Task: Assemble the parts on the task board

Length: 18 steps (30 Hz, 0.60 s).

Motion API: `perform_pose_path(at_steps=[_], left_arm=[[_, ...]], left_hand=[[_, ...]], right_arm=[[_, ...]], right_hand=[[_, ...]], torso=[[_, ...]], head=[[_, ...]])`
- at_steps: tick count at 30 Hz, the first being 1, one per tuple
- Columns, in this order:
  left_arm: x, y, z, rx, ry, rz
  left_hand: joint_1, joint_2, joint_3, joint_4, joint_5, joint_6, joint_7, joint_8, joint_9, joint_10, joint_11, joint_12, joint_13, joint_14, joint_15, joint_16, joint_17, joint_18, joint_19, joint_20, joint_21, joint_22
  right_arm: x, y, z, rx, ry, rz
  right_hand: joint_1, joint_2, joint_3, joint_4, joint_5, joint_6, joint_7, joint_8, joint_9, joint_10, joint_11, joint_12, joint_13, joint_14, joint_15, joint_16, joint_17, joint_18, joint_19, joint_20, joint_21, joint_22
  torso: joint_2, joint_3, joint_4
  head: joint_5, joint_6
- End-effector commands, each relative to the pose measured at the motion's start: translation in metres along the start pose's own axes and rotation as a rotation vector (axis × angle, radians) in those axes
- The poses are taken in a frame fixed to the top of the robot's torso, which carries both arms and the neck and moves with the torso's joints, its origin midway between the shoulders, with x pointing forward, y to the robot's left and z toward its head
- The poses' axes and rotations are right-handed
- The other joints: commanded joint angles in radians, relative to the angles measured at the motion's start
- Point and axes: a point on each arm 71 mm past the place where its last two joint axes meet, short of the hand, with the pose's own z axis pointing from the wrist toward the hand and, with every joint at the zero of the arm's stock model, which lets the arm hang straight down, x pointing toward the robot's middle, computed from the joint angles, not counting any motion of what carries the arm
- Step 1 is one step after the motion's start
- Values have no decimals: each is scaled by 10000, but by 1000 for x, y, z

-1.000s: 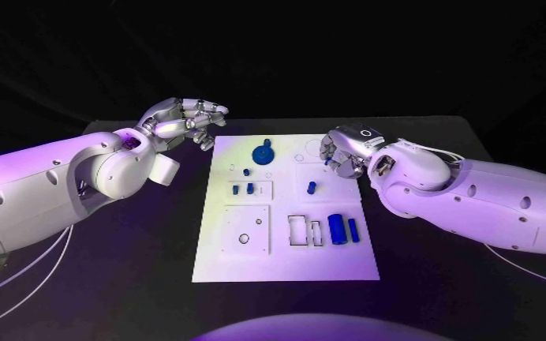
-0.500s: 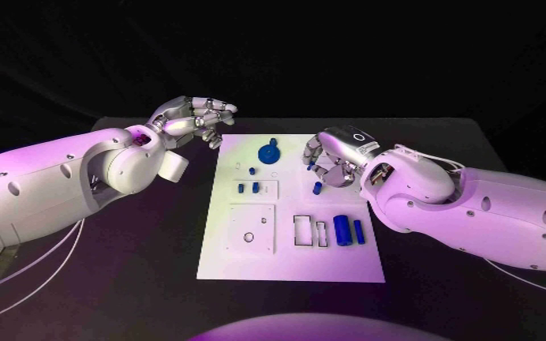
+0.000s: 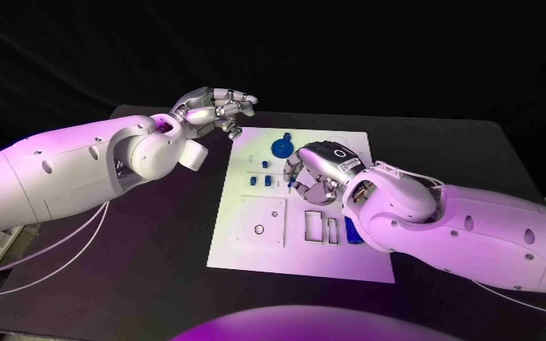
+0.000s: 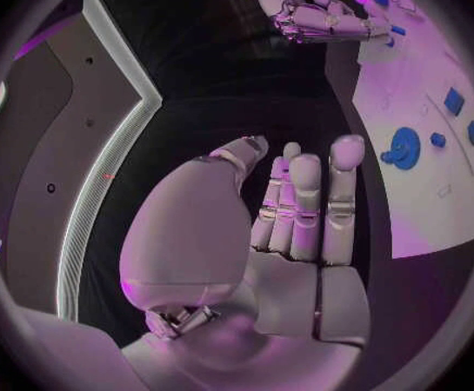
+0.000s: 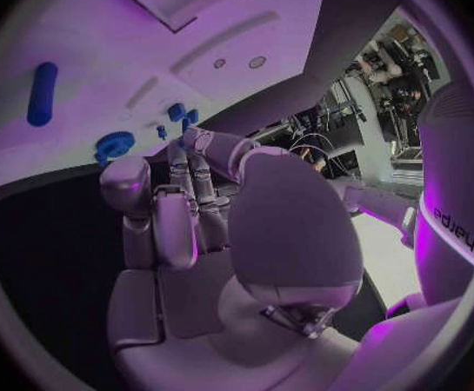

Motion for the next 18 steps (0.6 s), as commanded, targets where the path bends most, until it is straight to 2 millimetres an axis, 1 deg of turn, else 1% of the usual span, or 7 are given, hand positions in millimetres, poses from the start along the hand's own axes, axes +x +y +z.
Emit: perform_pose_path(at_steps=[1,5,8,11,12,14,18], left_arm=[[4,0,2,36,215,-236],[6,0,4,37,291,-259],[8,0,5,32,352,-276],[9,0,5,1,376,-244],[9,0,5,-25,367,-180],[9,0,5,-51,346,-123],[7,1,4,-89,297,-78]], left_hand=[[-10,-65,58,24,-13,-82,15,18,16,10,50,-49,-16,65,31,32,0,138,40,-1,-28,468],[-16,-69,60,25,-9,-95,17,23,18,13,52,-49,-17,74,32,44,25,138,41,0,-30,468],[-16,-69,60,25,-9,-95,17,23,18,13,52,-49,-17,74,32,44,25,138,41,0,-30,468],[-21,-68,63,26,-5,-107,19,28,20,15,53,-49,-18,74,33,46,23,140,38,0,-41,467],[-21,-67,65,26,-3,-109,19,29,21,16,53,-49,-18,76,33,49,31,136,47,1,-17,473],[-20,-64,68,26,-1,-113,19,32,22,18,52,-48,-18,81,33,54,42,133,53,1,0,477],[-21,-64,69,26,0,-117,19,33,23,21,52,-48,-18,81,33,54,39,132,57,1,6,479]], right_arm=[[9,5,3,-235,345,-8],[18,11,5,-364,543,131],[25,14,6,-411,656,222],[30,15,6,-420,748,285],[33,15,7,-410,788,314],[37,15,6,-388,840,362],[42,15,6,-359,908,424]], right_hand=[[59,10,72,-8,34,101,-2,8,9,557,-507,116,865,396,-55,6,-15,-89,-41,-28,35,7],[53,8,76,-9,37,99,-2,5,12,554,-506,113,869,394,-55,2,-24,-89,-42,-28,37,11],[48,9,80,-10,40,98,-1,4,16,553,-506,111,872,392,-55,0,-31,-85,-50,-28,29,1],[48,9,80,-10,40,98,-1,4,16,553,-506,111,872,392,-55,0,-31,-85,-50,-28,29,1],[40,9,84,-10,43,97,0,1,19,550,-505,109,876,389,-55,-6,-44,-85,-51,-27,31,5],[40,9,84,-10,43,97,0,1,19,550,-505,109,876,389,-55,-6,-44,-85,-51,-27,31,5],[40,9,84,-10,43,97,0,1,19,550,-505,109,876,389,-55,-6,-44,-85,-51,-27,31,5]], torso=[[1,0,-6],[6,1,-11],[2,9,-6],[0,8,-3],[0,9,-1],[-6,12,-18],[-4,20,3]], head=[[101,-60],[148,-127],[232,-170],[286,-197],[293,-207],[309,-266],[318,-285]])
